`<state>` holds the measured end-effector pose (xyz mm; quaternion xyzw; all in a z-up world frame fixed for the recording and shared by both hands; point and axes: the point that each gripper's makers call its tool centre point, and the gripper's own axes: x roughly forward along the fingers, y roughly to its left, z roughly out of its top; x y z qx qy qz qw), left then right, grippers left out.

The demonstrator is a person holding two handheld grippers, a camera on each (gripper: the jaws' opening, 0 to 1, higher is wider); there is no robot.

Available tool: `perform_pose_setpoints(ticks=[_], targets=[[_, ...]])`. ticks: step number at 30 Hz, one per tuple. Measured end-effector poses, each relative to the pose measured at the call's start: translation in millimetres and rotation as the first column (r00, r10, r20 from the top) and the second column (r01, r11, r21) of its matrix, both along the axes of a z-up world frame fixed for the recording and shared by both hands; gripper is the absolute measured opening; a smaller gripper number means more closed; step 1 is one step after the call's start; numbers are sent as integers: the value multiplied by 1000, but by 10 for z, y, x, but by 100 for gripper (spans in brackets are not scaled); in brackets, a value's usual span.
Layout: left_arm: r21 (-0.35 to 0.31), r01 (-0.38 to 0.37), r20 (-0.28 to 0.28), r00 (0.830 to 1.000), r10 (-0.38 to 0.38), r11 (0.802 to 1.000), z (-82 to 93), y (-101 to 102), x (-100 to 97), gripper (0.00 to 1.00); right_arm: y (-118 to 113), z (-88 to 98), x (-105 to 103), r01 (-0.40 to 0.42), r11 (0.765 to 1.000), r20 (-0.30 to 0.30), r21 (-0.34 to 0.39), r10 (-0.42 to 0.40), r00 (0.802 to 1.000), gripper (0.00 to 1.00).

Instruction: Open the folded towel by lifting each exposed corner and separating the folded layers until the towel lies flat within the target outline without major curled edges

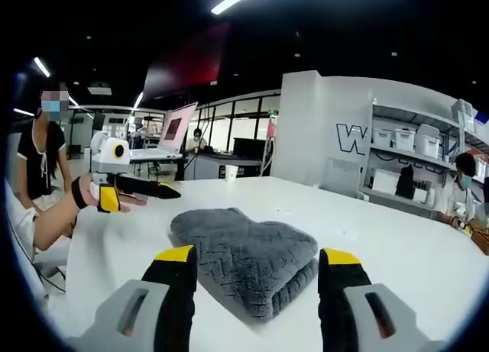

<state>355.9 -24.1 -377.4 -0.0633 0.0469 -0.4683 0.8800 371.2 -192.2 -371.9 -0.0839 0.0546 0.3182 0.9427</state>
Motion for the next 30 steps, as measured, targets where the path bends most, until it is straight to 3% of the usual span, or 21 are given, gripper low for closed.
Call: perform_pose_setpoints(ticks=[16,30], targets=[[-16,3,-15,1000,-3,1000,31,-1,37,85,20,-38,56,-9,999,-27,33,10,1000,61],[-20,-8,-12,1000,8,1000,69,-17,122,84,37,-70,140,2,1000,-39,10,-2,999,61]])
